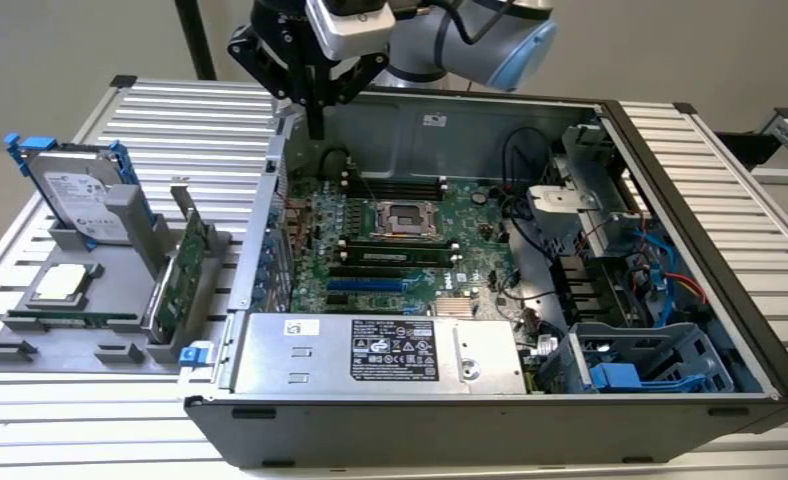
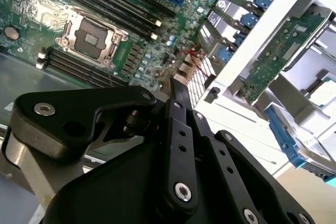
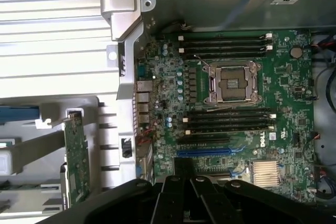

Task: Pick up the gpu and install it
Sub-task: 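Reach for the gpu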

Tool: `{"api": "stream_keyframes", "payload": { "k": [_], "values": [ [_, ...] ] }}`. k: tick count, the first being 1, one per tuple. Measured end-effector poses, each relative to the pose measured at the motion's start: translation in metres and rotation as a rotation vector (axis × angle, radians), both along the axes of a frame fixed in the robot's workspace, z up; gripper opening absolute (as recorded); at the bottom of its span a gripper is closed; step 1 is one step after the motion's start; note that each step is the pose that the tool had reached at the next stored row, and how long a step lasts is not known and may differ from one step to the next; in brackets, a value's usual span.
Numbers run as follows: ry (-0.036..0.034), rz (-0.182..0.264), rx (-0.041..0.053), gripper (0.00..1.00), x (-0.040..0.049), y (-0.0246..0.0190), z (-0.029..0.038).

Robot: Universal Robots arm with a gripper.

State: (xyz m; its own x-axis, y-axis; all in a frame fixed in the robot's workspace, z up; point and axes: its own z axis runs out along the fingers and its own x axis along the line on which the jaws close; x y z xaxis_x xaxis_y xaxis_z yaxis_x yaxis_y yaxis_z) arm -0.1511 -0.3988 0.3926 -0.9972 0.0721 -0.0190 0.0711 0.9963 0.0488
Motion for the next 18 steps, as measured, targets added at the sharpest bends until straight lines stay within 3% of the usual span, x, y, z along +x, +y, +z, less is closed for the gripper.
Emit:
{"api": "stream_keyframes", "payload": {
  "k": [18],
  "values": [
    [0.0, 0.0, 0.0, 0.0, -0.0157, 0.0, 0.0]
  ]
}}
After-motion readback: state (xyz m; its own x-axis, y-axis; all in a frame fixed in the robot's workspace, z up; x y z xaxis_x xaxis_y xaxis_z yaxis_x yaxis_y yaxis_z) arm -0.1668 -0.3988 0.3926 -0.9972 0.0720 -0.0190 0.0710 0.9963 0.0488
